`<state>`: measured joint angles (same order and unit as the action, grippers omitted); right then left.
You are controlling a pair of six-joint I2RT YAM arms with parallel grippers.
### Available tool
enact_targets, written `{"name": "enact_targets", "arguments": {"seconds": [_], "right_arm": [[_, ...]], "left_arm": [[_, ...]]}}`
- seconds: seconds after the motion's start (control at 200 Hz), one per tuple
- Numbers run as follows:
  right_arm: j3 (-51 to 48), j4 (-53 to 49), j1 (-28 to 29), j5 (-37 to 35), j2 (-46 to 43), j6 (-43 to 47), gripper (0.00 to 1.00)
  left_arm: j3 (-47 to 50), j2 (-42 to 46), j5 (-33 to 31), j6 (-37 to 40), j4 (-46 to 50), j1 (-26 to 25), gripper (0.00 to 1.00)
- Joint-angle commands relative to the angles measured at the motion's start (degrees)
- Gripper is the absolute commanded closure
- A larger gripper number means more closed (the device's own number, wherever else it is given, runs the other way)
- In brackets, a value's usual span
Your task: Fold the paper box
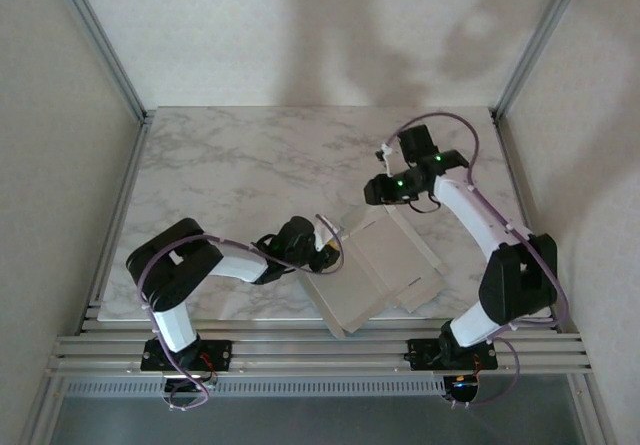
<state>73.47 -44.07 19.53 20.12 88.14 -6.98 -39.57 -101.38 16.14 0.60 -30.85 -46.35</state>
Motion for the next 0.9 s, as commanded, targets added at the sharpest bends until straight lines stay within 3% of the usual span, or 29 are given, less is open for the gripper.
{"name": "enact_targets", "arguments": {"seconds": [0.0,0.1,0.28,0.491,0.601,0.896], "right_arm": [[-6.3,7.4,-3.3,4.5,-4.0,-6.3,0.55],[-12.4,10.5,-5.8,6.4,-6.2,-10.6,0.54],[-21.8,13.5,-6.3,3.6,-10.2,-15.3,0.58],[-27.0,16.8,-10.3,5.1,-12.8,-16.8,0.61],[-24.9,16.6,-13.1,6.7,-11.7,-15.8,0.6],[-9.5,12.8,-12.6,-3.2,2.3,-19.5,0.54]], "left_arm": [[-6.0,1.5,7.1,-4.2,9.0,2.5,0.63],[-11.6,-0.6,9.3,-6.3,13.9,4.0,0.61],[-22.5,-5.4,11.3,-5.7,21.2,6.1,0.61],[-34.0,-13.0,15.8,-4.1,29.1,8.8,0.67],[-34.2,-13.6,16.7,-5.7,28.6,8.5,0.68],[-28.8,-7.9,8.1,-14.0,26.4,6.8,0.7]]}}
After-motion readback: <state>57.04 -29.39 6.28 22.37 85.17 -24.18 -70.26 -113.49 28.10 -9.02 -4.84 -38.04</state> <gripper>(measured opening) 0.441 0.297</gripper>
